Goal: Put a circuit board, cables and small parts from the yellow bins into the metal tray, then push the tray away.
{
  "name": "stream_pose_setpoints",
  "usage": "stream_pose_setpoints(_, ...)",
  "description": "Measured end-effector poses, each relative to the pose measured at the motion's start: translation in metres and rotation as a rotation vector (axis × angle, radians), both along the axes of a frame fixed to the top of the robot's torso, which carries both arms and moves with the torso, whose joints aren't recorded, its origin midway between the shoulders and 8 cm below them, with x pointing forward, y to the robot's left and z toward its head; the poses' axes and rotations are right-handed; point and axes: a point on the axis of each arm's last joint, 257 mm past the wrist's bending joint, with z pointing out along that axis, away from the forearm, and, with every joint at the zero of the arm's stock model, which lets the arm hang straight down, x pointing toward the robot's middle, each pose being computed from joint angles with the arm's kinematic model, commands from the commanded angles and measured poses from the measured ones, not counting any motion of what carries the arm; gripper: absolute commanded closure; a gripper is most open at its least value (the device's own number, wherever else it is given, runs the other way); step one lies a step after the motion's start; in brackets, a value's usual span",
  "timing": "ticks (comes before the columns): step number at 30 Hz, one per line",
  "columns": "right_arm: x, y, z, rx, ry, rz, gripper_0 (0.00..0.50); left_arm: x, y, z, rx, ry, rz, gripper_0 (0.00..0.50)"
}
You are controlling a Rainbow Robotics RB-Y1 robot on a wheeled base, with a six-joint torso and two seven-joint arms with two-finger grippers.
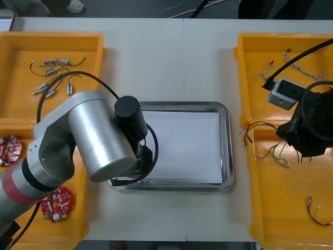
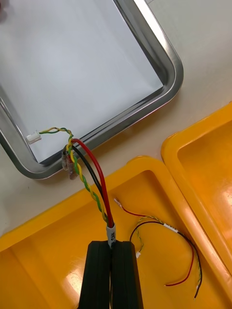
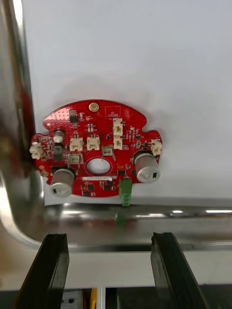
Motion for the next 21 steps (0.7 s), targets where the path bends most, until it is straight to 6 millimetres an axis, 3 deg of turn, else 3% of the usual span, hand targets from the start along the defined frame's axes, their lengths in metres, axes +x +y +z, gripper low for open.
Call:
stream_pose_setpoints(6, 0.000, 0.000, 0.000, 0.000, 0.000, 0.000, 0.500, 0.008, -0.010, 0.057, -0.161, -0.042, -0.006, 0.000)
stream_pose_setpoints(10, 0.000, 0.000, 0.000, 0.000, 0.000, 0.000, 0.500, 0.013, -0.004, 0.091, -0.238, -0.076, -0.022, 0.000)
stream_pose_setpoints(13, 0.000, 0.000, 0.000, 0.000, 0.000, 0.000, 0.500, 0.018, 0.014, 0.108, -0.250, -0.092, -0.028, 0.000)
stream_pose_setpoints(21, 0.000, 0.000, 0.000, 0.000, 0.000, 0.000, 0.500, 0.040, 0.092, 0.141, -0.119, -0.165, -0.115, 0.000)
